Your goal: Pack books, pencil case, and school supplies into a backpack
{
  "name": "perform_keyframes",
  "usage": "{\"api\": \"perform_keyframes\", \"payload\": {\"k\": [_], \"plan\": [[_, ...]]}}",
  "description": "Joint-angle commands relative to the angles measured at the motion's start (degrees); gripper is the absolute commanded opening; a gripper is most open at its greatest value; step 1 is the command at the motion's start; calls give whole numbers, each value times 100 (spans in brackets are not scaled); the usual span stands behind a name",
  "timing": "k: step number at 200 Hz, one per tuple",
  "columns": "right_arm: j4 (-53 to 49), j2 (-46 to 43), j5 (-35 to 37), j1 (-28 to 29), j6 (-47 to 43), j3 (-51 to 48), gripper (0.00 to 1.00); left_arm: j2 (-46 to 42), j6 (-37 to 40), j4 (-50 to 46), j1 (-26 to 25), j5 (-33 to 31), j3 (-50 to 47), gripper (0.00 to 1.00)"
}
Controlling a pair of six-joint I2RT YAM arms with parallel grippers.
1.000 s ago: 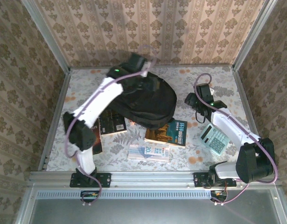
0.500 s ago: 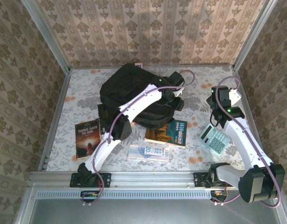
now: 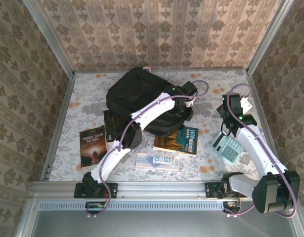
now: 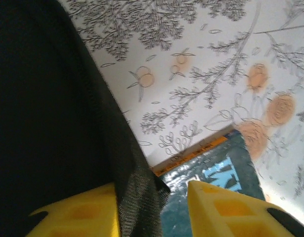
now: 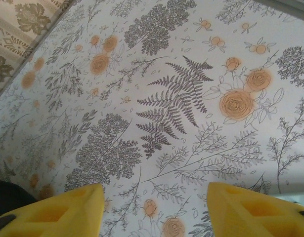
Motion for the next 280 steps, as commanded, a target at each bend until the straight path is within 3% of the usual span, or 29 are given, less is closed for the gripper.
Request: {"api": "perform_keyframes", "payload": {"k": [1,10,64,118,147,168,203,237,280], "plan": [[217,-87,-289,-28,100,-142,50,196,238,-389,-78,-405,259,15],[335,-131,-422,-19,49,-182,45,165,320,-442,-79,-456,380,0],[404,-472,-458,233,-404,15,43,-1595,1596,-283,-97,-915,440,0],[507,-632,-697,456,-575,-1,44,-3502,2933,-528,-203,-738,-542,0],[621,-730,-951,482,-708,-88,44,-4524,3489,-484,-597,-974,-2266,0],[746,-739,-1240,505,-765,-173,45,-5246,3860,-96,-1169,-1693,-3866,0],[1131,-775,-1720,605,-1011,-467,46,-6064,3911,694,-1585,-2034,-5925,0],[1276,-499,-2288,902,-1571,-397,44,-6682,4091,1430,-1756,-2098,-7246,0],[1035,509,-3250,1420,-2387,137,41,-6635,3862,1408,-1872,-1870,-8034,0]]}}
